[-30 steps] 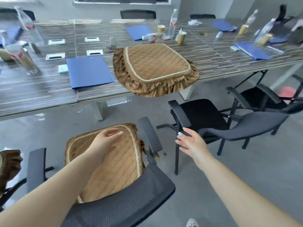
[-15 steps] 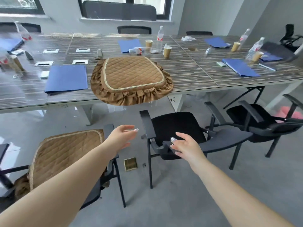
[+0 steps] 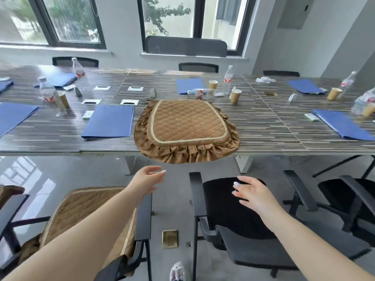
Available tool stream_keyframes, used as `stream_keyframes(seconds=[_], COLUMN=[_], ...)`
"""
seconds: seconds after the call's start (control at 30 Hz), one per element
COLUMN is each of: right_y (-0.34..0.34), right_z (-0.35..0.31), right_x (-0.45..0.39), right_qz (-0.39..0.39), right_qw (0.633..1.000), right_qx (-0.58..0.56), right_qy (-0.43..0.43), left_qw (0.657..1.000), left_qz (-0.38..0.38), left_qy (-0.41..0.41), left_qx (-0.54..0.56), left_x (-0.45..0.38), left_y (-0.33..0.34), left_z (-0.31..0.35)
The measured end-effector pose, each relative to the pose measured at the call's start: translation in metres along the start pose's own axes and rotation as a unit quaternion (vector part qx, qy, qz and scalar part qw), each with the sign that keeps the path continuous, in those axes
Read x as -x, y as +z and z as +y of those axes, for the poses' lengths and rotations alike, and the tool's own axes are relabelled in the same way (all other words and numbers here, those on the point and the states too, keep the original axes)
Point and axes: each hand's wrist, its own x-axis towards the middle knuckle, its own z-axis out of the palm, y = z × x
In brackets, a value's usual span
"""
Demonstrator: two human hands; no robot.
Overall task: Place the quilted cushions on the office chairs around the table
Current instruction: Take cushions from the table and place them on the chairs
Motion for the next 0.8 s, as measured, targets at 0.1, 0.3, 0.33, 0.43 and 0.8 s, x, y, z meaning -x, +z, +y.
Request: stream_keyframes(seconds=[0.1, 0.3, 0.33, 0.43, 0.8], right_y=[0.001, 0.018, 0.021, 0.029, 0.043], right_z=[-0.028, -0.077, -0.084, -0.101, -0.074], right_x=[-0.066, -0.216, -0.239, -0.315, -0.475], right_qz=[0.003, 0.012, 0.016, 0.026, 0.072], right_qw=[0.999, 0.996, 0.994, 0.987, 0.943], right_qx=[0.037, 0.091, 0.107, 0.159, 0.315], right_qy=[-0.011, 0.015, 0.019, 0.027, 0.081], left_qw=[1.0, 0.999, 0.998, 0.996, 0.975], left_qz=[0.02, 0.043, 0.052, 0.09, 0.123], left_qy=[0.01, 0.011, 0.01, -0.009, -0.087], left_qx=[0.018, 0.029, 0.019, 0.001, -0.161], left_x=[-0.069, -0.208, -0.23, -0.299, -0.431], left_y=[-0.009, -0.018, -0.02, -0.026, -0.034], left_z=[0.029, 0.07, 0.073, 0.081, 0.056])
